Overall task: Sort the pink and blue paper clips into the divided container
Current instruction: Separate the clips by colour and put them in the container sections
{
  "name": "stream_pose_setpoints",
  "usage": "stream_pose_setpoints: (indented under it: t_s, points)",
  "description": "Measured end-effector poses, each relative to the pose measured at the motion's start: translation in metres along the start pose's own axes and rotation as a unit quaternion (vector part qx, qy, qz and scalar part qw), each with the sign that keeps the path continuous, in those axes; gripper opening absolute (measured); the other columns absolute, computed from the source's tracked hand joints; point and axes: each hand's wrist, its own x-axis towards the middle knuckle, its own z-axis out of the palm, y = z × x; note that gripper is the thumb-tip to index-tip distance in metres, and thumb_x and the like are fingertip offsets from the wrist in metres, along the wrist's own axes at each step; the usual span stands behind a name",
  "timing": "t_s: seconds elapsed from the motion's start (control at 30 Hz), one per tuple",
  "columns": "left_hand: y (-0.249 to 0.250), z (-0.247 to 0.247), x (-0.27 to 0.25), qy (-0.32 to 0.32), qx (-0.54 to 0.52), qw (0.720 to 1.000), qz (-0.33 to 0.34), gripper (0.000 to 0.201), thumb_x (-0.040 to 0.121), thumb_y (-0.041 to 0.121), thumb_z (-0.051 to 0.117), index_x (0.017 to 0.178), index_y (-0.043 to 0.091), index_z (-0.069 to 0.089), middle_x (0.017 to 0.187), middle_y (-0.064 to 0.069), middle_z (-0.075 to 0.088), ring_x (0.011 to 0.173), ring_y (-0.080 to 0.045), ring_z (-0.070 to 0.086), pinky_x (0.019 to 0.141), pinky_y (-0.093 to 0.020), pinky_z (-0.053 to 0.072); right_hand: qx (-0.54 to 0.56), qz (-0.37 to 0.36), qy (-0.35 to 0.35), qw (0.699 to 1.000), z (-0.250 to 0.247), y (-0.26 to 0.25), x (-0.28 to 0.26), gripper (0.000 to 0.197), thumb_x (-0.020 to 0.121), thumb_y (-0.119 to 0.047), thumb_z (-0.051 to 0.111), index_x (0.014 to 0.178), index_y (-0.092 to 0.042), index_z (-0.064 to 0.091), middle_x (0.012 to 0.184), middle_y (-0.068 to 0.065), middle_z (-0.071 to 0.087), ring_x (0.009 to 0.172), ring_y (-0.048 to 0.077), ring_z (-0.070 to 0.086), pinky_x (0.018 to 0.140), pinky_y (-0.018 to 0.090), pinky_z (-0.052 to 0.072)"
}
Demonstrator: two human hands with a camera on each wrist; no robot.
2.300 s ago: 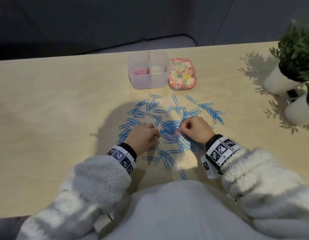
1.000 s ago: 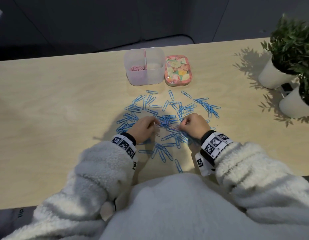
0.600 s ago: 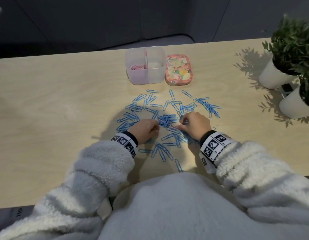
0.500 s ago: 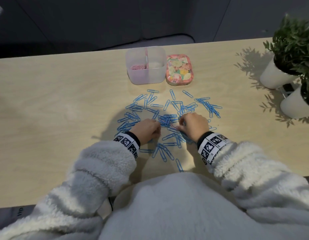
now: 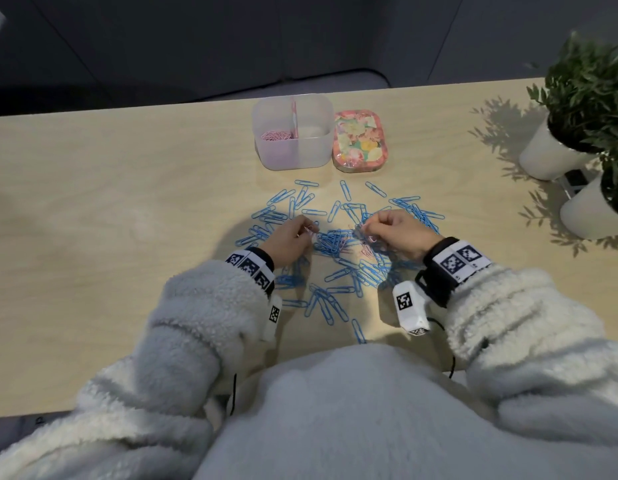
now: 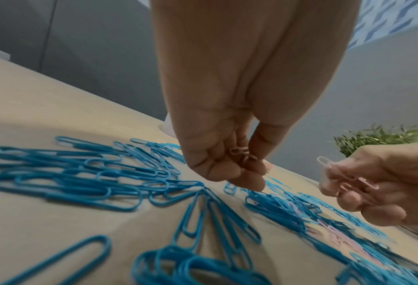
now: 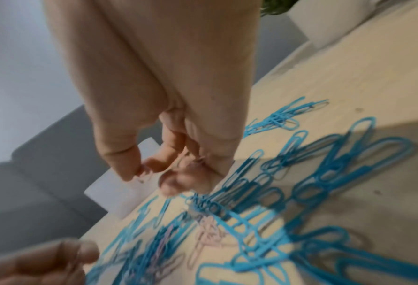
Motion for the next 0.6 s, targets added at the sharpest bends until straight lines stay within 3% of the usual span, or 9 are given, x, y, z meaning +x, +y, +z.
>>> stream_pose_setpoints:
  t_s: [0.07,0.13,0.23,0.3,0.37,0.43,0.5,0.6]
  points:
    - [0.002,0.002,0.005,0.005,-0.009,1.000,-0.026,0.013,0.095,0.021,0.044,0.098,0.011,0.052,0.081,-0.003,0.050,0.077,-0.020,0.047,0.068,-0.028,0.038,0.079,0.006,-0.027,0.996,-0.004,-0.005,0.001,0.019,0.089,0.001,0.052,0.072,-0.007,0.057,0.053,0.002,0.062,0.040,0.007,0.050,0.040,0.015,0.040]
    - [0.004,0.005,0.008,0.006,0.040,0.999,-0.032,0.019,0.090,0.032,0.052,0.089,0.013,0.048,0.075,0.002,0.050,0.072,-0.017,0.048,0.067,-0.028,0.038,0.150,0.014,-0.036,0.988,-0.003,-0.006,0.003,0.016,0.089,0.005,0.049,0.082,-0.006,0.058,0.053,0.001,0.065,0.043,0.006,0.057,0.041,0.015,0.046]
    - [0.002,0.012,0.010,0.018,0.163,0.986,-0.005,0.023,0.087,0.033,0.058,0.083,0.015,0.046,0.070,0.006,0.045,0.074,-0.017,0.047,0.067,-0.028,0.034,0.196,0.036,-0.023,0.980,0.004,-0.004,0.009,0.026,0.090,0.007,0.038,0.092,-0.008,0.059,0.064,0.006,0.057,0.043,0.008,0.053,0.046,0.023,0.046]
    - [-0.001,0.012,0.010,0.010,0.196,0.981,0.013,0.020,0.087,0.029,0.060,0.081,0.015,0.047,0.076,0.002,0.050,0.077,-0.019,0.049,0.068,-0.029,0.035,0.202,0.062,-0.020,0.977,0.012,-0.004,0.013,0.026,0.088,-0.002,0.032,0.081,-0.008,0.057,0.068,0.006,0.051,0.043,0.011,0.047,0.049,0.027,0.038]
    - [-0.005,0.008,0.007,-0.013,0.210,0.977,0.022,0.015,0.086,0.022,0.061,0.081,0.014,0.049,0.085,-0.002,0.053,0.082,-0.021,0.051,0.070,-0.029,0.039,0.191,0.092,-0.016,0.977,0.019,-0.003,0.016,0.026,0.088,-0.014,0.036,0.065,-0.012,0.049,0.063,0.005,0.044,0.041,0.013,0.039,0.042,0.021,0.031]
    - [-0.008,0.003,0.002,-0.015,0.214,0.976,0.024,0.010,0.087,0.018,0.060,0.082,0.013,0.053,0.089,-0.003,0.053,0.083,-0.021,0.052,0.074,-0.030,0.042,0.119,0.079,0.010,0.990,0.024,0.002,0.019,0.033,0.089,-0.021,0.047,0.057,-0.015,0.041,0.056,0.005,0.036,0.034,0.013,0.031,0.037,0.016,0.023]
    - [-0.008,0.000,0.000,0.006,0.217,0.976,0.030,0.008,0.088,0.018,0.057,0.086,0.010,0.057,0.087,-0.003,0.052,0.079,-0.020,0.051,0.070,-0.029,0.040,-0.026,0.018,0.044,0.999,0.031,0.009,0.021,0.040,0.087,-0.025,0.058,0.053,-0.017,0.038,0.050,0.006,0.036,0.031,0.013,0.032,0.039,0.020,0.028]
    - [-0.004,0.003,0.002,0.026,0.227,0.972,0.053,0.011,0.088,0.019,0.055,0.092,0.010,0.060,0.088,-0.002,0.052,0.084,-0.022,0.052,0.071,-0.029,0.038,-0.284,-0.033,0.098,0.953,0.041,0.013,0.022,0.036,0.077,-0.040,0.068,0.061,-0.017,0.047,0.058,0.001,0.051,0.055,0.017,0.051,0.057,0.030,0.041]
